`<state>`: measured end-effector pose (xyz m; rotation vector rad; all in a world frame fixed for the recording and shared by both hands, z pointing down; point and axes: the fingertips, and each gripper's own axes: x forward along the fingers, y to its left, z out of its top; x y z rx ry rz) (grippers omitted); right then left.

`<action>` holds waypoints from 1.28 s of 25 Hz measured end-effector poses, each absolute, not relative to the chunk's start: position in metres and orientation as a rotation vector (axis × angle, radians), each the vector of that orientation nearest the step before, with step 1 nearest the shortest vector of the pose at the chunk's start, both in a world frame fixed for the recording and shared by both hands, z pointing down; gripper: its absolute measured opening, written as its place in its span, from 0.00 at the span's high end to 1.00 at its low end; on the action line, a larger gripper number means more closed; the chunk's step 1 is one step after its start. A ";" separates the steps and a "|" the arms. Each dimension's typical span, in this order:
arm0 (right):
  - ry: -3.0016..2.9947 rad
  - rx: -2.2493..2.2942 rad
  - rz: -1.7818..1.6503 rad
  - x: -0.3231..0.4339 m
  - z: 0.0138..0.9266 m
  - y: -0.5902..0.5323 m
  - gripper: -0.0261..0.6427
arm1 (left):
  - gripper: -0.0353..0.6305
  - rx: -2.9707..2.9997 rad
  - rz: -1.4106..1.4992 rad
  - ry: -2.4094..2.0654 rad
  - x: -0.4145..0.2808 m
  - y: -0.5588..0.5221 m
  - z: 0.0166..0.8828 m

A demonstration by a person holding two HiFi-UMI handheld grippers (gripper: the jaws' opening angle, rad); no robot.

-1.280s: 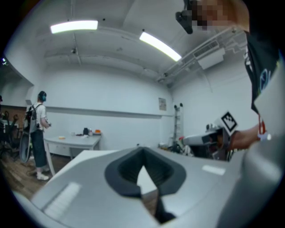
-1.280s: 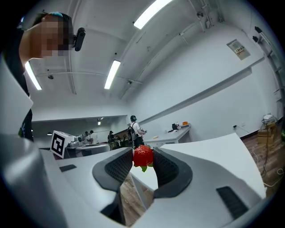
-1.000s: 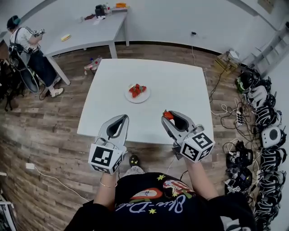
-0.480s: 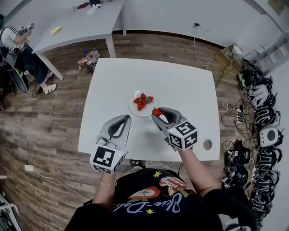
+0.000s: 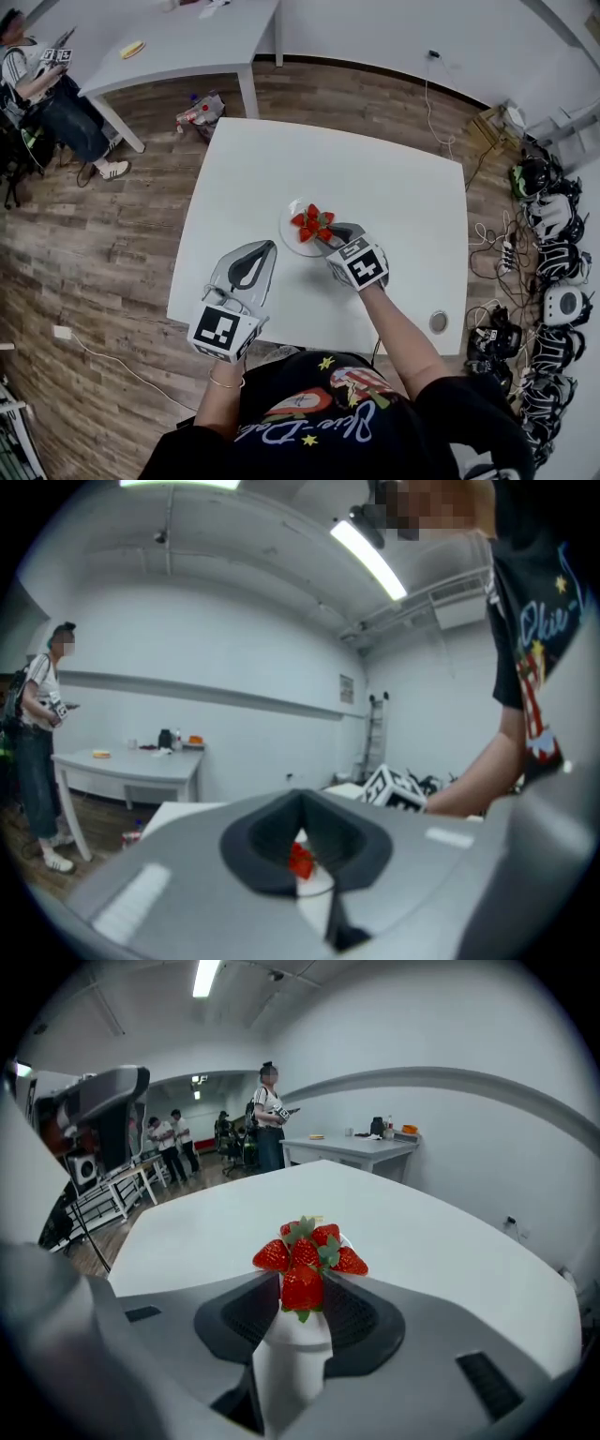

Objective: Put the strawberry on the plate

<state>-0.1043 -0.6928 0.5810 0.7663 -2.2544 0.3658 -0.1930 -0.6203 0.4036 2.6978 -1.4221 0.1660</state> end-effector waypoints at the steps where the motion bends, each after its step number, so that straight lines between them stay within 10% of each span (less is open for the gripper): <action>1: -2.235 0.756 0.361 -0.105 0.587 -0.695 0.74 | 0.96 2.695 0.158 -1.425 -0.196 -0.622 0.404; 17: -2.543 1.114 0.471 -0.072 0.519 -0.693 0.66 | 0.96 2.685 0.117 -1.464 -0.210 -0.619 0.395; 20: -2.626 1.095 0.506 -0.064 0.490 -0.675 0.92 | 0.96 2.712 0.104 -1.442 -0.202 -0.620 0.391; 32: -2.691 1.092 0.499 -0.058 0.465 -0.654 0.94 | 0.96 2.745 0.113 -1.433 -0.191 -0.624 0.383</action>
